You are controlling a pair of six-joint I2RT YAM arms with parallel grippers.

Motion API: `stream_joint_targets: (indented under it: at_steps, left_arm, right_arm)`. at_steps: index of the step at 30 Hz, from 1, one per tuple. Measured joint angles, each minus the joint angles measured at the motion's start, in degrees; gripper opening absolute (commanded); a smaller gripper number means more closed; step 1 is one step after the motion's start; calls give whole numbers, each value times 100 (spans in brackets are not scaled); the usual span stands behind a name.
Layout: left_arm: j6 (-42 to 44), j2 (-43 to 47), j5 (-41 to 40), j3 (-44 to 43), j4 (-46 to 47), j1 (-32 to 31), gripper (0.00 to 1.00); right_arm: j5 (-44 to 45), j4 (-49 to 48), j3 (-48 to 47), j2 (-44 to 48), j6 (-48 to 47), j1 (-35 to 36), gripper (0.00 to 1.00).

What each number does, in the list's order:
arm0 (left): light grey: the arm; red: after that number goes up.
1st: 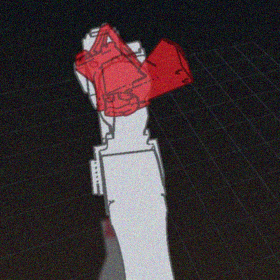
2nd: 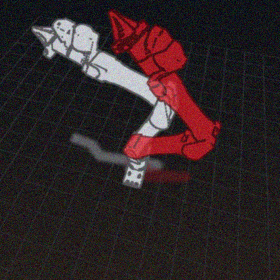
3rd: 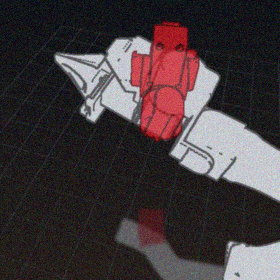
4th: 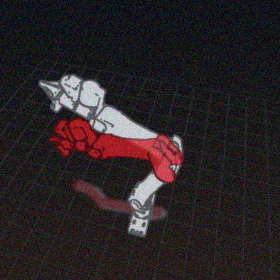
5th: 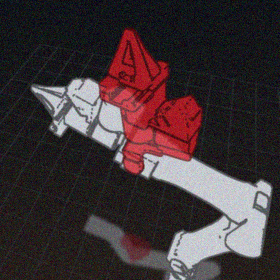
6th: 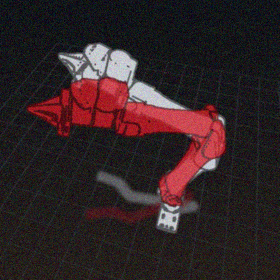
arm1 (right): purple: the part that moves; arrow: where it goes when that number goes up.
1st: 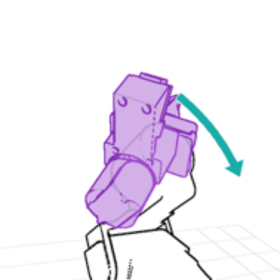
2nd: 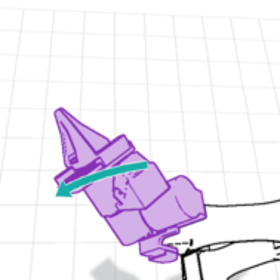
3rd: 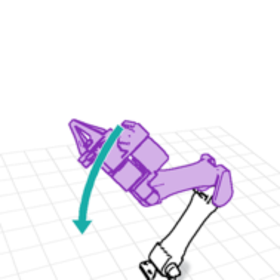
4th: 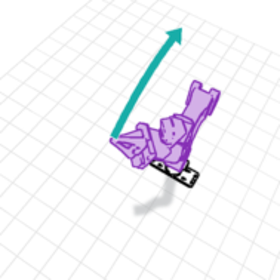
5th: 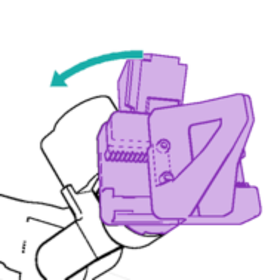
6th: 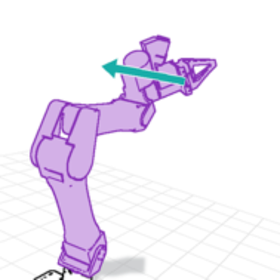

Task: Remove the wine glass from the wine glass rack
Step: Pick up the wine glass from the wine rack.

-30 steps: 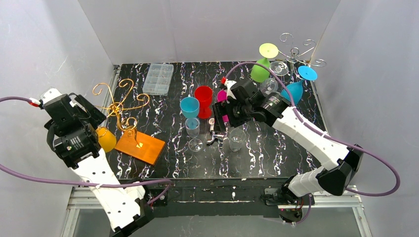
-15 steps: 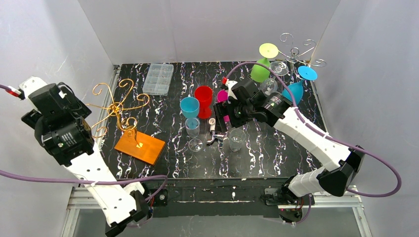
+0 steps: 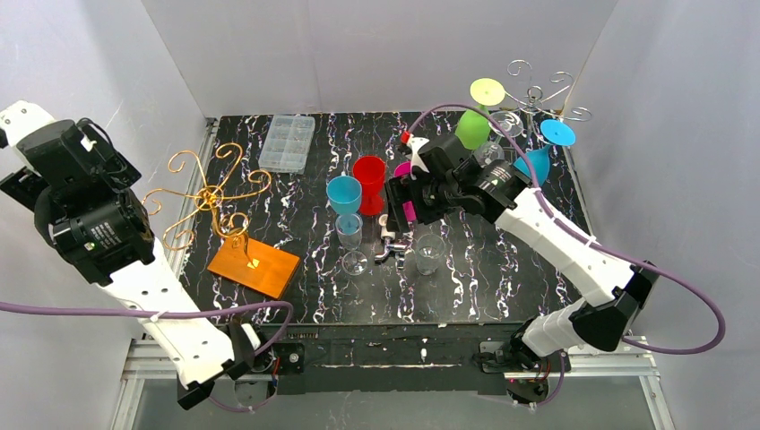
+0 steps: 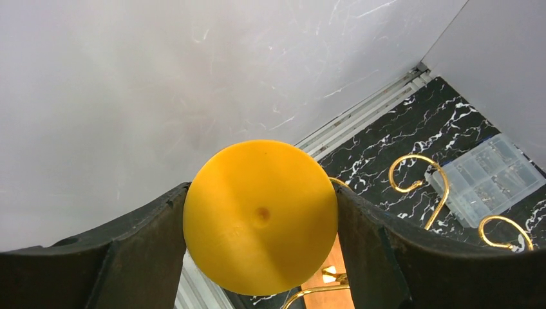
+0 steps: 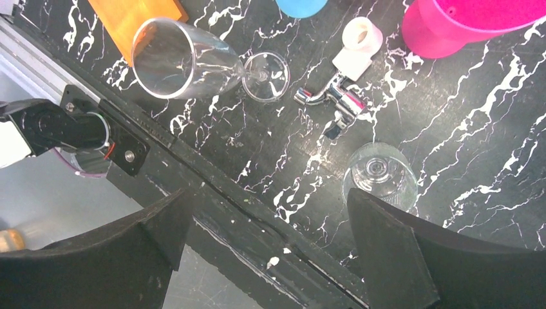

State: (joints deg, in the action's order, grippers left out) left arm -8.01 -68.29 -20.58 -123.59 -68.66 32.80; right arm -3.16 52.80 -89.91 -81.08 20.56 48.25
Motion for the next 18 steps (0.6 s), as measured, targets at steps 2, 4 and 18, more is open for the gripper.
stream_joint_targets:
  at_steps: [2,4,18]
  left_arm:
    - [11,-107,7,-175,7,-15,62]
    - [11,-208,44,-356,17,-48,62]
    - [-483,-632,1609,-916,1091,-151,64]
  right_arm:
    - [11,20,-118,-79,0,0,99]
    - [24,28,-240,-149,0,0,98]
    - [306,35,-634,-334,44,0,98]
